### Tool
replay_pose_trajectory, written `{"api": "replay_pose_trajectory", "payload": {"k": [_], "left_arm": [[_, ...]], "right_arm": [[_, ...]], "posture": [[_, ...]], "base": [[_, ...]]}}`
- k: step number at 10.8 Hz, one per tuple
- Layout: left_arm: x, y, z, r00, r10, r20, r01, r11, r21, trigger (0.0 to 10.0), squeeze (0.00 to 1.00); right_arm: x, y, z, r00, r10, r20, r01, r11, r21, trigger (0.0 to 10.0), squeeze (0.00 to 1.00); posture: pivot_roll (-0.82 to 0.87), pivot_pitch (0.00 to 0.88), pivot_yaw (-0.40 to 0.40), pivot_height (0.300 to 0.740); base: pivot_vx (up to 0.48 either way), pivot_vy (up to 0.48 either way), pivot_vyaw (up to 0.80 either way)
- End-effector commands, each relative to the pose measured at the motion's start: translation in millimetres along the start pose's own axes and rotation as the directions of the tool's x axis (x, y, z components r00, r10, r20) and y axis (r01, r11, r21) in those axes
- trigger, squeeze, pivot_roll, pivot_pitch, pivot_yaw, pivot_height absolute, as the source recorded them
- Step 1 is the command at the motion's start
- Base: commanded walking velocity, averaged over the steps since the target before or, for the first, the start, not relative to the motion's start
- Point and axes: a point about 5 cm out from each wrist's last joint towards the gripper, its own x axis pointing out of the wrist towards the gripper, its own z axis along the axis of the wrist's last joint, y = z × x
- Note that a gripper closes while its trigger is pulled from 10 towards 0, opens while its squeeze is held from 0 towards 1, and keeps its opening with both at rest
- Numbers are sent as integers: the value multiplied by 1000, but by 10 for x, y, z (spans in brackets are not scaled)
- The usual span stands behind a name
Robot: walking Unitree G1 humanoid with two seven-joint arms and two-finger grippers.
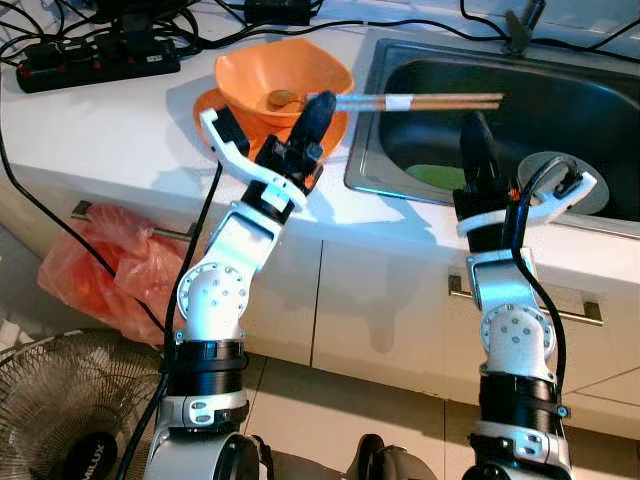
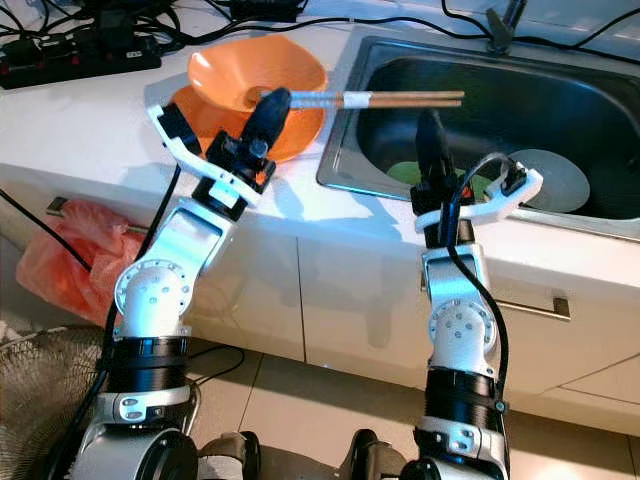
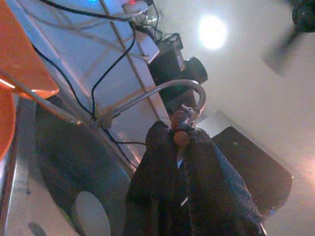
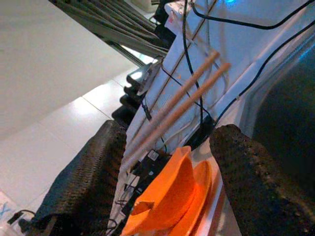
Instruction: Kitchen organization
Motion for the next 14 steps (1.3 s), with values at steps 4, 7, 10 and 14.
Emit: {"api": "replay_pose_trajectory", "payload": {"k": [4,7,10,14], "left_arm": [[-23,5,-293,998,19,-64,-24,997,-78,10000,0],[-35,-4,-337,997,20,-79,-28,995,-95,10000,0],[-36,-59,-324,999,-15,-43,7,986,-167,10000,0],[-37,-73,-278,999,-35,-14,32,982,-184,10000,0]], "right_arm": [[130,41,2,999,35,15,-35,999,26,10000,0],[171,33,-14,999,37,19,-38,999,33,10000,0],[183,-11,-49,1000,26,12,-27,999,37,10000,0],[179,-22,-86,1000,25,1,-25,999,40,10000,0]], "posture": [[142,147,-7,740],[147,149,-5,740],[154,150,-7,740],[154,151,-9,740]], "base": [[0,0,0],[0,0,0],[0,0,0],[0,0,0]]}}
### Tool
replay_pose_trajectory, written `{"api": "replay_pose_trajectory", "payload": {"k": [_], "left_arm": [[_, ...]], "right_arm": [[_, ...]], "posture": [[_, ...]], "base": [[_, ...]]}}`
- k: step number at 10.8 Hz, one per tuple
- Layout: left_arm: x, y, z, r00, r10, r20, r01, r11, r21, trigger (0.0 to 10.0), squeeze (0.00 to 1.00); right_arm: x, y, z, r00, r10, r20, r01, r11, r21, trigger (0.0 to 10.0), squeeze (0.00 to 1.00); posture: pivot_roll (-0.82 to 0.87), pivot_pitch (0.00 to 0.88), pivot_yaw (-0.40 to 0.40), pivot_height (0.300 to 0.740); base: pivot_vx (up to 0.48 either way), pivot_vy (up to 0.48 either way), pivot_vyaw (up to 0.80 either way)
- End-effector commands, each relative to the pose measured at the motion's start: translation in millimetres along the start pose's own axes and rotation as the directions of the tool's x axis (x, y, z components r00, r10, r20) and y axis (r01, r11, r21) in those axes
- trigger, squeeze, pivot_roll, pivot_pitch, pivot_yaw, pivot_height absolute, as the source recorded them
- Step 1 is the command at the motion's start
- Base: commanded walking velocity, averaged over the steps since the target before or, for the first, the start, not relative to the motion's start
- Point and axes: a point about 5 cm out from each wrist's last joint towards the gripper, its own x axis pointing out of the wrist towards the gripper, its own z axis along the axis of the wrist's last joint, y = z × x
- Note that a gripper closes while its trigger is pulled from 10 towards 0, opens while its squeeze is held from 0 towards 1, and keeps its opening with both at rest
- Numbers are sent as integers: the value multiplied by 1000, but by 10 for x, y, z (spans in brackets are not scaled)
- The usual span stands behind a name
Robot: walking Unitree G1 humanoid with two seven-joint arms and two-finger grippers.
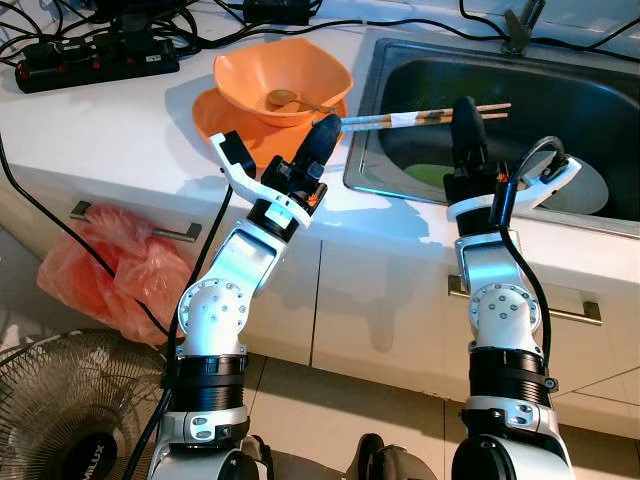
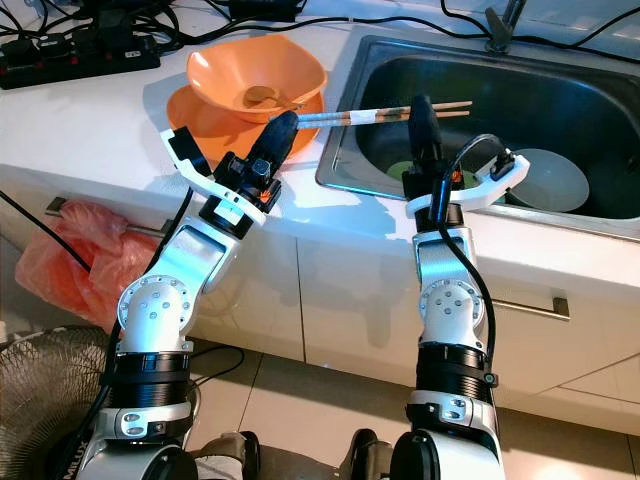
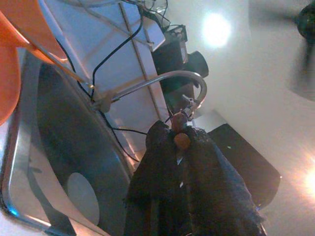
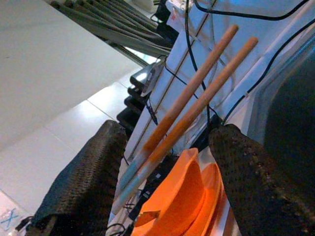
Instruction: Kitchen organization
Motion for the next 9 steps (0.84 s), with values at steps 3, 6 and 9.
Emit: {"api": "replay_pose_trajectory", "payload": {"k": [3,6,9], "left_arm": [[18,-49,-239,999,-20,-48,17,998,-58,10000,0],[-2,-38,-280,997,-11,-72,8,999,-50,9647,0],[-17,-14,-283,998,9,-66,-12,999,-50,0,0]], "right_arm": [[73,-1,96,999,-2,46,3,1000,-14,10000,0],[174,32,167,997,-5,77,5,1000,-8,10000,0],[222,59,197,995,1,95,-1,1000,4,0,0]], "posture": [[150,148,-5,740],[151,142,-4,740],[152,138,-5,740]], "base": [[0,0,0],[0,0,0],[0,0,0]]}}
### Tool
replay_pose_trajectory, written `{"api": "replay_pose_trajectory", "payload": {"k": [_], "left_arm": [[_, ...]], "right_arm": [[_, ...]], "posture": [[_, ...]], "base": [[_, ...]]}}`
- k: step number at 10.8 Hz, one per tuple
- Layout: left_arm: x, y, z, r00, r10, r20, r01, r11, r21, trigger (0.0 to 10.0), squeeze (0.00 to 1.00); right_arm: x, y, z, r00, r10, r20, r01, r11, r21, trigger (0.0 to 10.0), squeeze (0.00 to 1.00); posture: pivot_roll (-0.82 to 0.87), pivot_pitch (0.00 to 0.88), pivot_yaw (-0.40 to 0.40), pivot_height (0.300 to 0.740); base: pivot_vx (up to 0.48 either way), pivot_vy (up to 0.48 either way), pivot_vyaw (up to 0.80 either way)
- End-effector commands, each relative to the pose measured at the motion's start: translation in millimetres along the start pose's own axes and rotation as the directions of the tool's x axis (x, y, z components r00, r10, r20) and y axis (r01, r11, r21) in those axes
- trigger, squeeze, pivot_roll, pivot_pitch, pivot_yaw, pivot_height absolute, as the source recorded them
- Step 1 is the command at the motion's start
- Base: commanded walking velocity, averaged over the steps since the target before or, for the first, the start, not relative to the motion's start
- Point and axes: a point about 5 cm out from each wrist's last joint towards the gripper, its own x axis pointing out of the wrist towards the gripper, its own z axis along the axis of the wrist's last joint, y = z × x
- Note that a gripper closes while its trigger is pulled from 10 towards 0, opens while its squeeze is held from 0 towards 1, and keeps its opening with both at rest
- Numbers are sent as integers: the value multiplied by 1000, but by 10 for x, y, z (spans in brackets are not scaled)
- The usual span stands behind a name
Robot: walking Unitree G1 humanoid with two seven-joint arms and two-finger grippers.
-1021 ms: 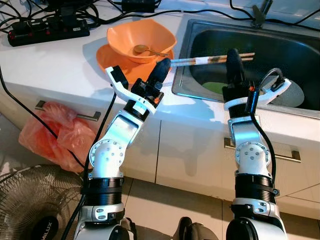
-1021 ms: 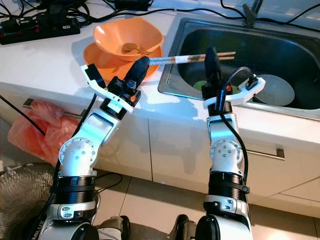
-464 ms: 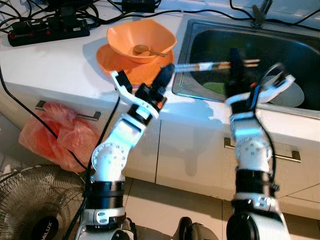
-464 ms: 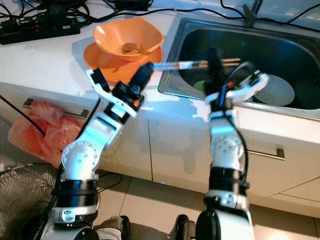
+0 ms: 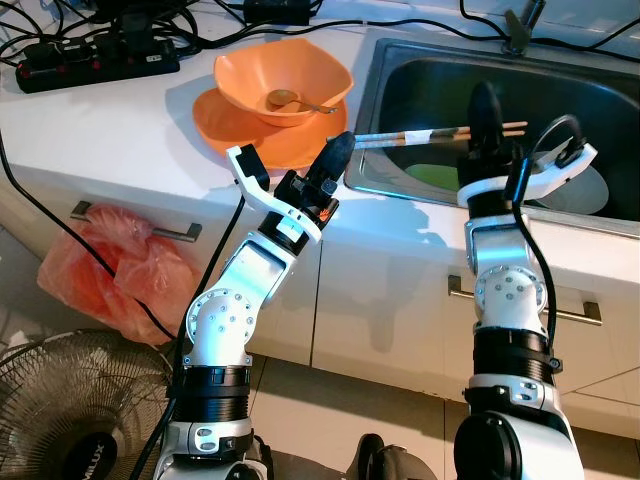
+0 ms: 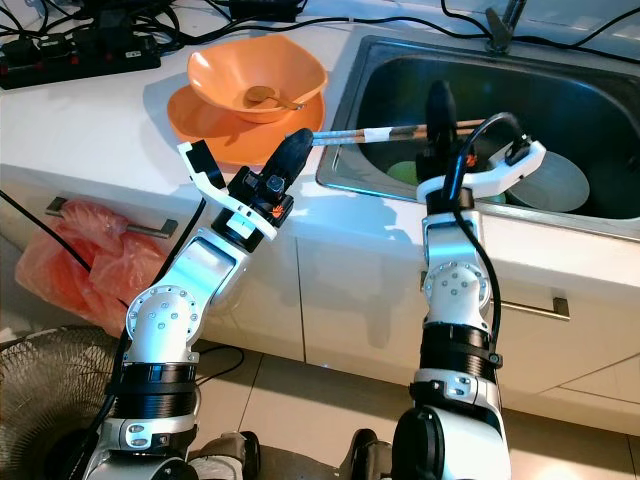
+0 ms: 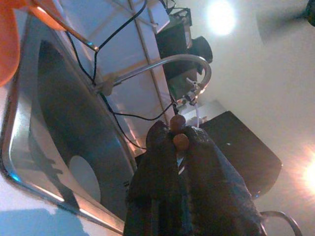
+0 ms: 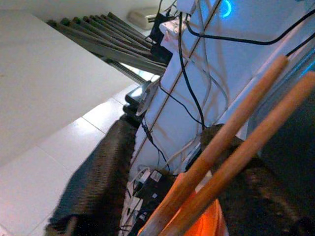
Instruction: Kitchen organization
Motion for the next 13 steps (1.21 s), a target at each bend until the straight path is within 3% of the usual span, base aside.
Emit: {"api": "replay_pose_trajectory", "payload": {"k": [1,3,7,8,9,10,13], "left_arm": [[39,-42,-129,1000,-4,-11,3,999,-37,0,0],[45,-20,-72,999,18,39,-16,999,-51,0,0],[47,-15,-69,999,25,45,-23,999,-38,0,0],[52,26,-90,998,60,28,-60,998,0,10000,0],[48,47,-105,997,71,17,-72,997,23,10000,0],[53,49,-111,997,75,18,-76,996,43,10000,1000],[68,67,-132,996,93,9,-93,994,65,10000,1000]], "right_arm": [[58,62,48,999,24,27,-24,1000,5,0,0],[39,88,28,999,34,17,-35,999,20,0,0],[8,102,-61,999,31,-15,-30,999,37,0,0],[15,108,-59,999,32,-15,-32,999,39,0,0],[17,109,-57,999,31,-13,-30,999,43,0,0],[19,110,-51,1000,28,-10,-27,999,45,0,0],[37,107,-23,1000,19,-1,-19,999,50,0,0]], "posture": [[151,138,-5,740],[149,144,-7,740],[151,151,-8,740],[151,151,-8,740],[148,152,-8,740],[149,152,-7,740],[145,151,-7,740]], "base": [[0,0,0],[0,0,0],[0,0,0],[0,0,0],[0,0,0],[0,0,0],[0,0,0]]}}
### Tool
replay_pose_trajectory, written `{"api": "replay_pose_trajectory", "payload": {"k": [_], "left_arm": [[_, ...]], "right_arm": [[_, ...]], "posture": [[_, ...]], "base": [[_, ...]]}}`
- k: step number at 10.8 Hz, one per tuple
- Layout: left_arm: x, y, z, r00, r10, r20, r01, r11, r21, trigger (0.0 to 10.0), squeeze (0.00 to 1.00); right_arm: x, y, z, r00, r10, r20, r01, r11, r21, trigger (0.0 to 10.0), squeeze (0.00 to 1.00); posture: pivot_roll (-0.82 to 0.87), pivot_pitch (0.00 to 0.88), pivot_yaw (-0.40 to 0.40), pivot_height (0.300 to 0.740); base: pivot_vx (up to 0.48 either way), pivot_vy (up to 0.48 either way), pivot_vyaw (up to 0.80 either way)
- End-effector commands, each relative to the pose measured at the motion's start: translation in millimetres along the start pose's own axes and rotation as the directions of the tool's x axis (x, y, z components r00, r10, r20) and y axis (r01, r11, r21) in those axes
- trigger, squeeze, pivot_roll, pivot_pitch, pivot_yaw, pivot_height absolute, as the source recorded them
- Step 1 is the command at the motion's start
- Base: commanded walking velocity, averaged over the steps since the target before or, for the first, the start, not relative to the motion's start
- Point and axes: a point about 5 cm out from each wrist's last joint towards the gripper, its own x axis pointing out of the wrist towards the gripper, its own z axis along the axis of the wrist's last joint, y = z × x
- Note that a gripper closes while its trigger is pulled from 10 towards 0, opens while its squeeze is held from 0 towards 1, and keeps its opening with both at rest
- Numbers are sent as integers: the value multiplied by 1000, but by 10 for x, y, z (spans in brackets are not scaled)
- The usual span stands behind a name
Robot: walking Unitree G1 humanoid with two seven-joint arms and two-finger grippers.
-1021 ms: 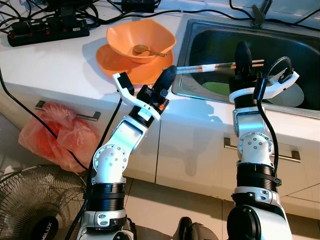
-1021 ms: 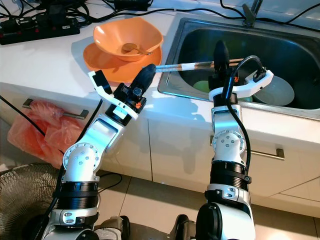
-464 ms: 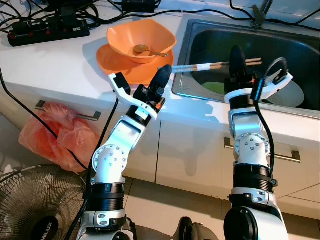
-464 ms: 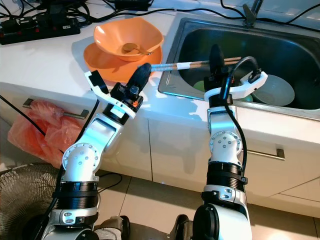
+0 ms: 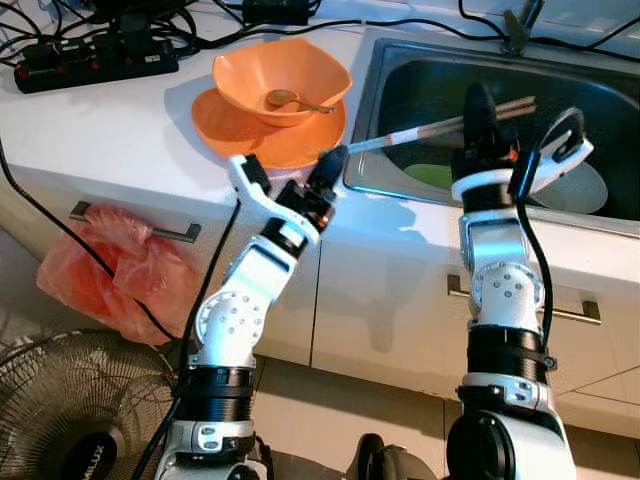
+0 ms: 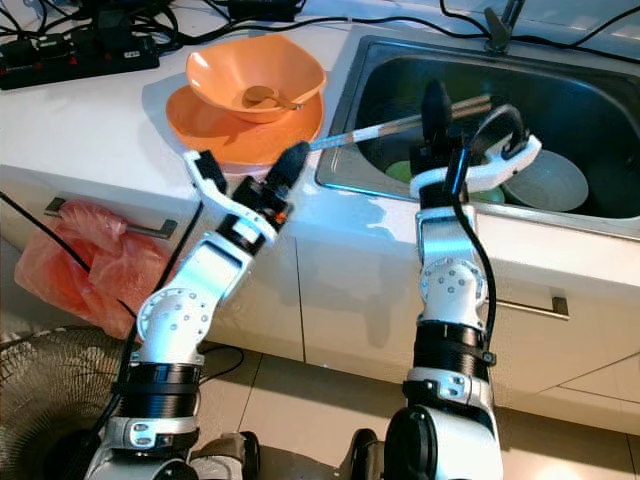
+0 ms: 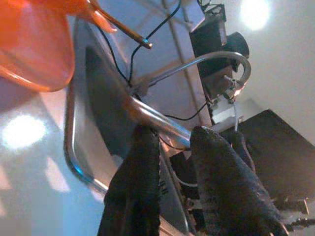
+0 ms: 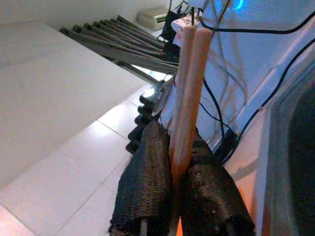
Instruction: Kitchen organization
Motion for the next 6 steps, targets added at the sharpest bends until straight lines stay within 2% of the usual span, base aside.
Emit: {"api": "replay_pose_trajectory", "payload": {"k": [1,3,4,6], "left_arm": [[57,-111,-94,999,-38,-7,38,999,-23,10000,1000],[56,-118,-120,999,-43,-22,43,999,-4,10000,1000],[50,-155,-157,996,-71,-52,72,997,17,10000,0],[52,-170,-193,994,-77,-73,80,996,39,10000,0]], "right_arm": [[2,-12,51,1000,-15,17,15,1000,-5,0,0],[5,-15,65,999,-21,24,21,1000,6,0,0],[15,-25,81,999,-35,41,33,999,31,0,0],[71,-36,162,995,-60,81,55,997,63,0,0]], "posture": [[145,151,-7,740],[148,151,-8,740],[149,151,-8,740],[152,148,-10,740]], "base": [[0,0,0],[0,0,0],[0,0,0],[0,0,0]]}}
